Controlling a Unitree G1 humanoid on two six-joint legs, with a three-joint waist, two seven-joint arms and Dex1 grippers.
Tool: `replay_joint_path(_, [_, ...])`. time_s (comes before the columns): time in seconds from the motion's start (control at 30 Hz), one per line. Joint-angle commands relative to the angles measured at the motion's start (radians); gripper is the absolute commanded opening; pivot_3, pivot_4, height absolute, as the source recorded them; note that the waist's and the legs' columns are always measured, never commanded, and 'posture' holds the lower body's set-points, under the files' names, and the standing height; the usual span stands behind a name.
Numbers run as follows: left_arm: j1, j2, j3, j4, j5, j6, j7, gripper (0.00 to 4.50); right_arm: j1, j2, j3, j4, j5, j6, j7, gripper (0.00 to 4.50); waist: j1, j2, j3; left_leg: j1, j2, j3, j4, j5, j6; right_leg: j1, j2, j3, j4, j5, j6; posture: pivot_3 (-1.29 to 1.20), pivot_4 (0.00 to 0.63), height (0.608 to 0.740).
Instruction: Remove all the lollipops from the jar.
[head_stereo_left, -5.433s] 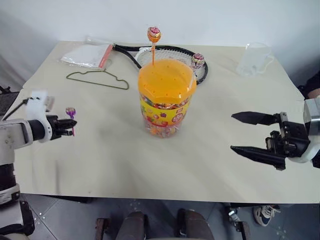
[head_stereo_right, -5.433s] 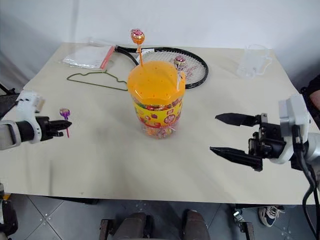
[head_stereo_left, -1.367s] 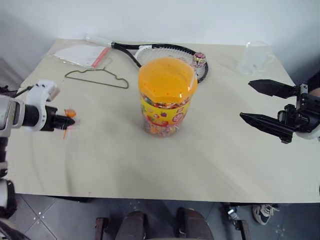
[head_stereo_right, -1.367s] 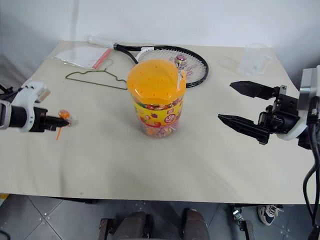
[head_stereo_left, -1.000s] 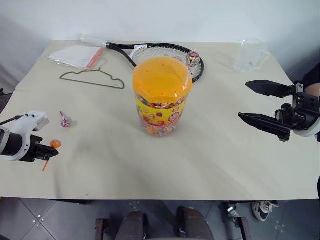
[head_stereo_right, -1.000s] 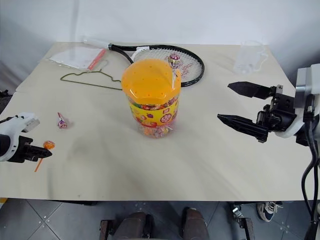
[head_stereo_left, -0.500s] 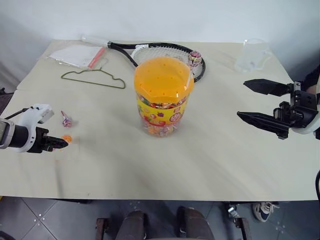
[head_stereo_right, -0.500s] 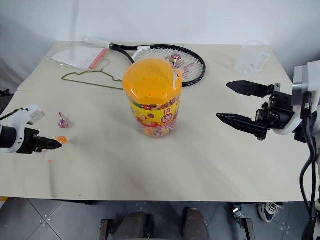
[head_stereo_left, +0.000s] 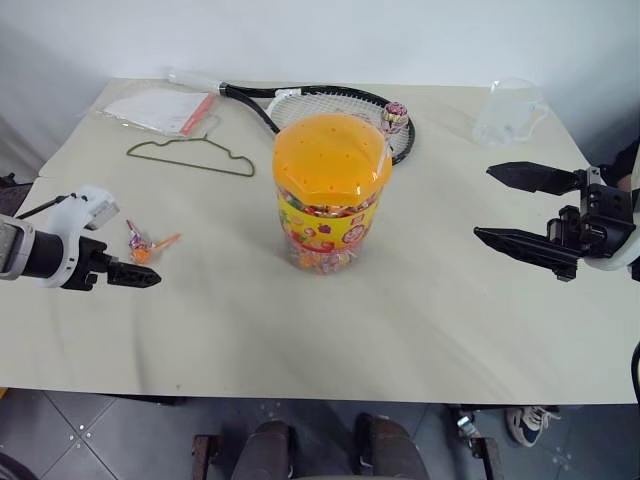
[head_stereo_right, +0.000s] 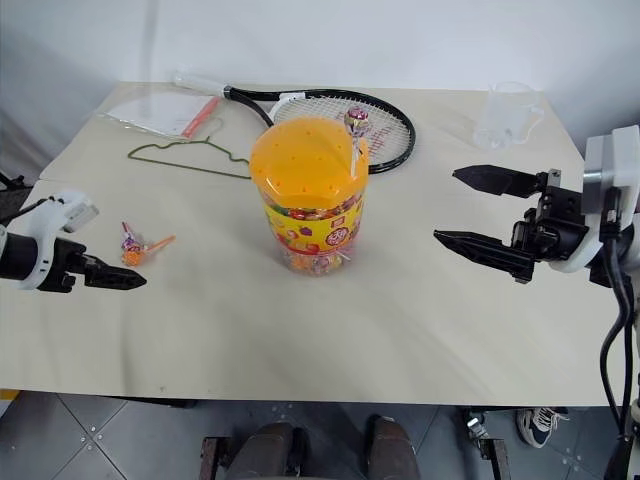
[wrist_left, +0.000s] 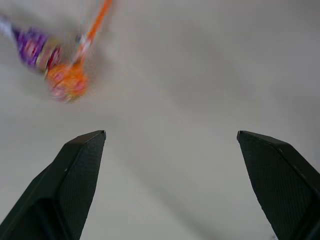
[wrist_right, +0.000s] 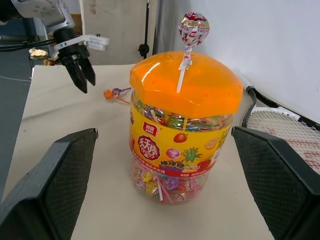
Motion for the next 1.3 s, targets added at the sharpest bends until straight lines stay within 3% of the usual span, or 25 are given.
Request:
replay_joint_path(0.03, [-0.080, 0.019, 0.031, -0.049, -0.031, -0.020, -0.031, 4.47, -0.014, -0.014, -0.053, -0.001, -0.001, -0.027, 0.002, 4.50, 0.000, 0.000, 0.000, 0.000, 0.000, 0.000, 0.000, 0.000, 0.000, 0.000, 0.000, 0.000, 0.000, 0.000, 0.000, 0.00, 0.150, 0.740])
replay_joint_path(0.3, [-0.181, -0.070, 0.123, -0.047, -0.117, -0.158, -0.106, 4.47, -0.017, -0.018, -0.082, -0.006, -0.004, -0.012, -0.053, 4.50, 0.000, 0.000, 0.000, 0.000, 0.000, 0.000, 0.000, 0.000, 0.000, 0.000, 0.000, 0.000, 0.000, 0.000, 0.000, 0.00, 0.150, 0.740])
replay_joint_path(0.57, [-0.060, -0.262, 0.377, 0.059, -0.223, -0.501, -0.222, 4.47, -0.027, 0.010, -0.093, -0.110, 0.063, 0.085, -0.240, 4.50, -0.002, 0.001, 0.001, 0.000, 0.001, 0.001, 0.001, 0.000, 0.000, 0.000, 0.001, 0.000, 0.000, 0.000, 0.000, 0.00, 0.150, 0.740])
replay_joint_path(0.73, [-0.051, -0.338, 0.422, 0.201, -0.258, -0.769, -0.464, 4.47, -0.134, 0.076, -0.003, -0.175, 0.069, 0.106, -0.370, 4.50, -0.003, 0.002, 0.001, 0.001, 0.000, 0.004, 0.002, 0.000, 0.000, 0.000, 0.001, -0.001, 0.001, 0.000, 0.000, 0.00, 0.150, 0.740])
replay_joint_path(0.9, [-0.071, -0.360, 0.403, 0.283, -0.256, -0.863, -0.589, 4.47, -0.229, 0.136, 0.135, -0.193, 0.052, 0.124, -0.385, 4.50, -0.002, 0.001, 0.001, 0.000, -0.002, 0.009, 0.002, 0.000, 0.000, 0.000, 0.001, -0.001, 0.000, 0.000, 0.000, 0.00, 0.150, 0.740])
replay_joint_path(1.1, [-0.065, -0.379, 0.422, 0.300, -0.279, -0.915, -0.598, 4.47, -0.355, 0.228, 0.288, -0.107, -0.062, 0.085, -0.379, 4.50, -0.006, 0.001, 0.001, 0.000, -0.002, 0.009, 0.002, 0.000, 0.000, 0.000, 0.001, -0.001, 0.001, 0.000, 0.000, 0.00, 0.150, 0.740])
replay_joint_path(1.3, [0.001, -0.381, 0.448, 0.244, -0.304, -0.921, -0.569, 4.47, -0.423, 0.300, 0.341, -0.001, -0.121, 0.055, -0.314, 4.50, -0.016, 0.001, 0.001, -0.001, -0.001, 0.009, 0.002, 0.000, 0.000, -0.001, 0.000, -0.001, 0.001, 0.000, 0.000, 0.00, 0.150, 0.740])
